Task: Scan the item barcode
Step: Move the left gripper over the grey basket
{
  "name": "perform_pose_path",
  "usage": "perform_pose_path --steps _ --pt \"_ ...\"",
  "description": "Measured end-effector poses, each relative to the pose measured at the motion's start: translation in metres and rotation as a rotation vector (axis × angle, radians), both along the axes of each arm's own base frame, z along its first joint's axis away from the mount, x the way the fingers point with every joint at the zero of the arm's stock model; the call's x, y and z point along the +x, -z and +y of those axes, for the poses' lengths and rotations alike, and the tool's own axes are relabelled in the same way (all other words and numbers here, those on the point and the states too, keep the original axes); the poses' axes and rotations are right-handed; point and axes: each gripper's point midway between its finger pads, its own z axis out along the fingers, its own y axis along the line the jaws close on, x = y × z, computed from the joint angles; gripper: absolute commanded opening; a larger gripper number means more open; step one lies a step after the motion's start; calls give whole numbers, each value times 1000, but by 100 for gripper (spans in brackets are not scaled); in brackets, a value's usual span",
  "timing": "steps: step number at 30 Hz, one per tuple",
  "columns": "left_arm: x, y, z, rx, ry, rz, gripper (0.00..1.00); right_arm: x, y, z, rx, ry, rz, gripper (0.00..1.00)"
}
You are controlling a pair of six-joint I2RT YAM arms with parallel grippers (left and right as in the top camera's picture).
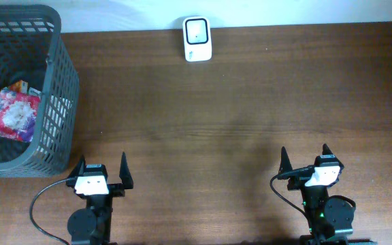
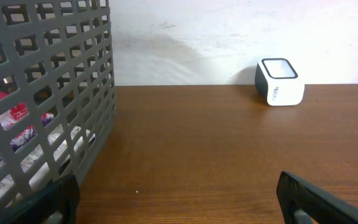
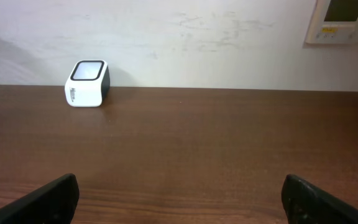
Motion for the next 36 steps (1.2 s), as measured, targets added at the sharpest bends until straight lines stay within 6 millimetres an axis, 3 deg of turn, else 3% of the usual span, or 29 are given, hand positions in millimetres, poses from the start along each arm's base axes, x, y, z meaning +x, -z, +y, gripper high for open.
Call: perform_pose_path --steps 4,30,31,33,35,36 --pt "2 10 0 -1 0 45 99 0 0 0 0 0 0 99" --pt "2 8 3 1 -19 37 99 0 0 0 0 0 0 98" --pt "3 1 1 -7 -6 7 99 0 0 0 0 0 0 99" --pt "1 -54 -25 -21 145 -218 99 0 0 0 0 0 0 99" --pt "-28 -130 -50 32 293 -543 99 0 0 0 0 0 0 99" --pt "-36 -144 -53 49 314 -615 99 0 0 0 -1 0 -1 99"
